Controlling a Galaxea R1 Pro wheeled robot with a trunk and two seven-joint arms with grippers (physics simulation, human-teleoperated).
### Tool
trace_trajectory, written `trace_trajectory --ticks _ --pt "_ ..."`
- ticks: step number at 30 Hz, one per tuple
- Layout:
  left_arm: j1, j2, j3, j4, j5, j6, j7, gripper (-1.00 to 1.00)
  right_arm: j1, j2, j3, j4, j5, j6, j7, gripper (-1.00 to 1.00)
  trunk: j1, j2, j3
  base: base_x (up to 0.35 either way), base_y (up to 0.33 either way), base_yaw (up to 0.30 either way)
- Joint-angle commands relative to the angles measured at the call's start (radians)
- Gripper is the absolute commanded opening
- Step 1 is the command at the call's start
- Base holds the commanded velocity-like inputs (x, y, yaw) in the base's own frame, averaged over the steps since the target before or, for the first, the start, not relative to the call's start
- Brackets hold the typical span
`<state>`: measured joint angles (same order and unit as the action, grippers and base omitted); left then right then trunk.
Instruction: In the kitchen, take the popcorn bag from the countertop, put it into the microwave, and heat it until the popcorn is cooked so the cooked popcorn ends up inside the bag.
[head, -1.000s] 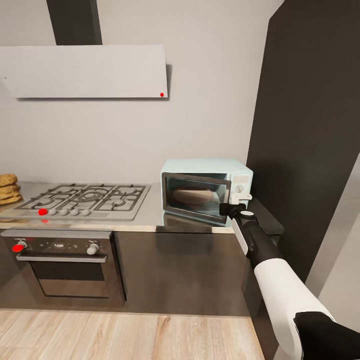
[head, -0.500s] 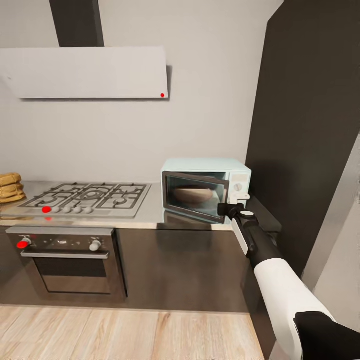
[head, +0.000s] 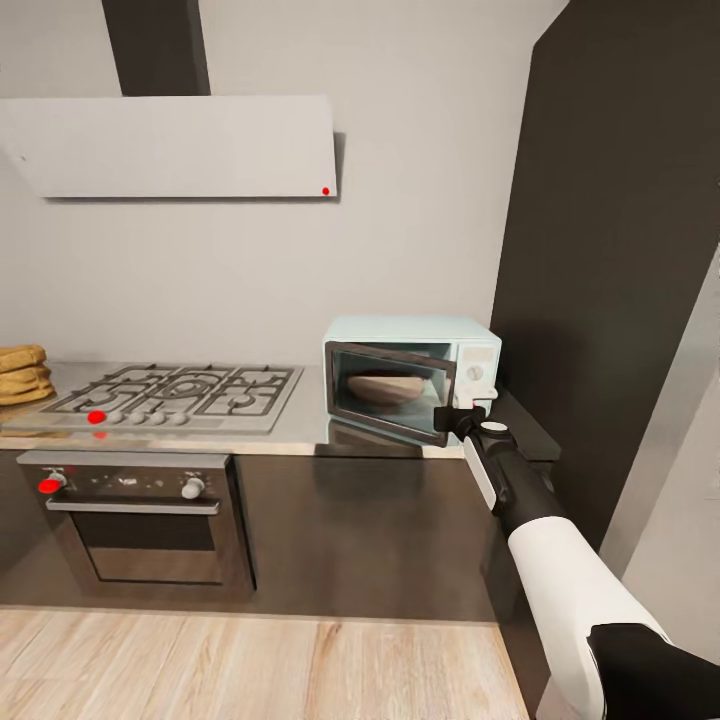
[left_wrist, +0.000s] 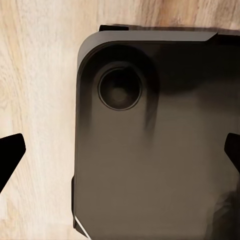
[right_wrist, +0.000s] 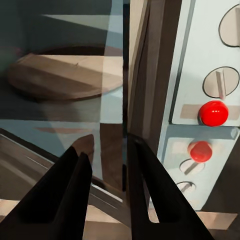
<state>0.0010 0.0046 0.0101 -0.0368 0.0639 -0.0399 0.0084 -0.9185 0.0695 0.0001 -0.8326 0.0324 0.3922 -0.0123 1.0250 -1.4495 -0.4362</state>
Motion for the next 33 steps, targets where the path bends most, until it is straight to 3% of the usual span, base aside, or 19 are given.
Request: trace_trajectory --ticks 1,8,9,23,26,27,29,31,33 --pt "0.001 0.000 0.001 -0.002 0.007 -0.001 0.001 1.00 0.000 0.000 -0.003 0.000 0.021 0.007 -0.088 -1.00 0.000 -0.001 -0.001 0.000 0.000 0.000" --pt "0.001 0.000 0.001 -0.002 0.007 -0.001 0.001 1.00 0.000 0.001 -0.003 0.000 0.024 0.007 -0.084 -1.00 0.000 -0.001 -0.001 0.000 0.000 0.000" --pt "0.001 0.000 0.001 -0.002 0.007 -0.001 0.001 1.00 0.000 0.000 -0.003 0.000 0.023 0.007 -0.084 1.00 0.000 -0.001 -0.001 0.000 0.000 0.000" --pt "0.001 0.000 0.001 -0.002 0.007 -0.001 0.001 1.00 0.000 -0.004 -0.003 0.000 0.020 0.016 -0.040 1.00 0.000 -0.001 -0.001 0.000 0.000 0.000" --pt "0.001 0.000 0.001 -0.002 0.007 -0.001 0.001 1.00 0.000 -0.040 -0.002 -0.001 0.020 0.034 0.051 1.00 0.000 -0.001 -0.001 0.000 0.000 0.000" --pt "0.001 0.000 0.001 -0.002 0.007 -0.001 0.001 1.00 0.000 -0.064 -0.002 -0.002 0.021 0.062 0.089 1.00 0.000 -0.001 -0.001 0.000 0.000 0.000" --pt "0.001 0.000 0.001 -0.002 0.007 -0.001 0.001 1.00 0.000 -0.089 -0.002 -0.001 0.021 0.078 0.103 1.00 0.000 -0.001 -0.001 0.000 0.000 0.000" --pt "0.001 0.000 0.001 -0.002 0.007 -0.001 0.001 1.00 0.000 -0.130 -0.002 -0.001 0.019 0.087 0.110 1.00 0.000 -0.001 -0.001 0.000 0.000 0.000" --pt "0.001 0.000 0.001 -0.002 0.007 -0.001 0.001 1.00 0.000 -0.147 -0.002 0.000 0.018 0.090 0.111 1.00 0.000 -0.001 -0.001 0.000 0.000 0.000"
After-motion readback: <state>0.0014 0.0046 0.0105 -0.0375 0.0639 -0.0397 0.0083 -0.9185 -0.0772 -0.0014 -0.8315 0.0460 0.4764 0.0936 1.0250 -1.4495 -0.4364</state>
